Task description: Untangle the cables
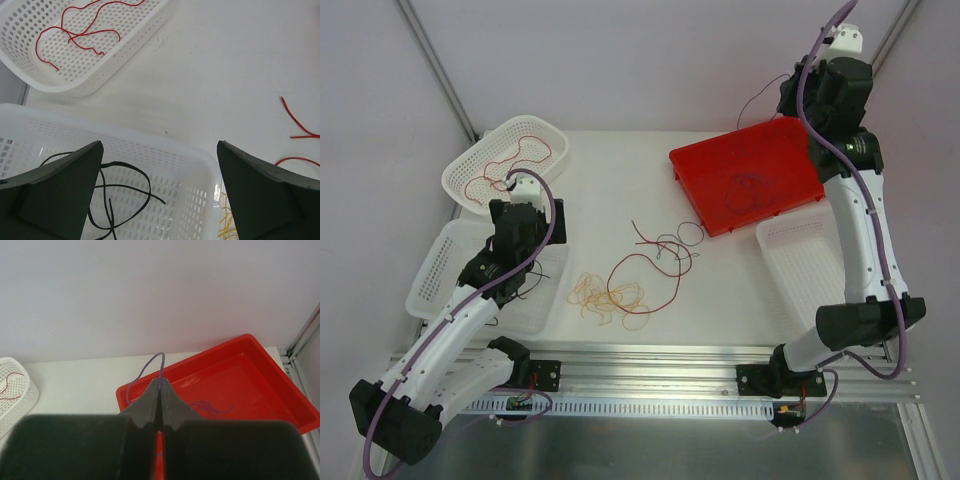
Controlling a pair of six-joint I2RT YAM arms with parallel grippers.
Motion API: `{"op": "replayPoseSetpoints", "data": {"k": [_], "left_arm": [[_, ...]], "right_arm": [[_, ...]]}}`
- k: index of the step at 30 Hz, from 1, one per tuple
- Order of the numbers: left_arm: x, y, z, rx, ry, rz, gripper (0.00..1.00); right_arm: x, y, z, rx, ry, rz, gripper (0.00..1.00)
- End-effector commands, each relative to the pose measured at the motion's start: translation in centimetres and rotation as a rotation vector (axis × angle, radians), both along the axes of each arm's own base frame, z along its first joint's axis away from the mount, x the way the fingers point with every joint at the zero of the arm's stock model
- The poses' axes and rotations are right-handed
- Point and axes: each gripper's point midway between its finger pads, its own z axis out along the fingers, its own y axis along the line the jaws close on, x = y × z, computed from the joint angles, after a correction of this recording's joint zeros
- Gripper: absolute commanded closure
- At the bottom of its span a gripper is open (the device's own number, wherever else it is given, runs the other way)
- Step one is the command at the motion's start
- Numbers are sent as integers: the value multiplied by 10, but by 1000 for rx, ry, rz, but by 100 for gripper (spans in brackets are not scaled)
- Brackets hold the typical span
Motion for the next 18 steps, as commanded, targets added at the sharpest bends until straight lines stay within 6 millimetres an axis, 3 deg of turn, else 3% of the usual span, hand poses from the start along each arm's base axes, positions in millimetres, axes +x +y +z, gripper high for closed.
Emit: {"op": "replayPoseSetpoints", "data": {"k": [1,5,8,9,13,15,17,18], "left_arm": [[5,-2,6,-21,-26,-3,1],[6,-2,4,-15,-21,-3,1],[6,-2,2,-11,-13,-5,1],[7,-2,2,-10,-12,-5,1],[8,-3,0,-6,-3,-6,1],[8,-3,-3,-3,4,-8,1],[9,-4,-3,-4,6,-11,1],[8,-5,-3,-6,5,-13,1]], "right_arm": [[33,1,-9,77,-17,28,98],[85,-2,-74,120,99,44,98],[107,-8,-109,120,166,30,96],[118,-10,-135,142,217,16,96],[135,-15,-196,202,343,16,89],[135,-8,-219,233,408,53,78],[131,-1,-228,249,440,88,65],[128,1,-232,253,457,101,51]]}}
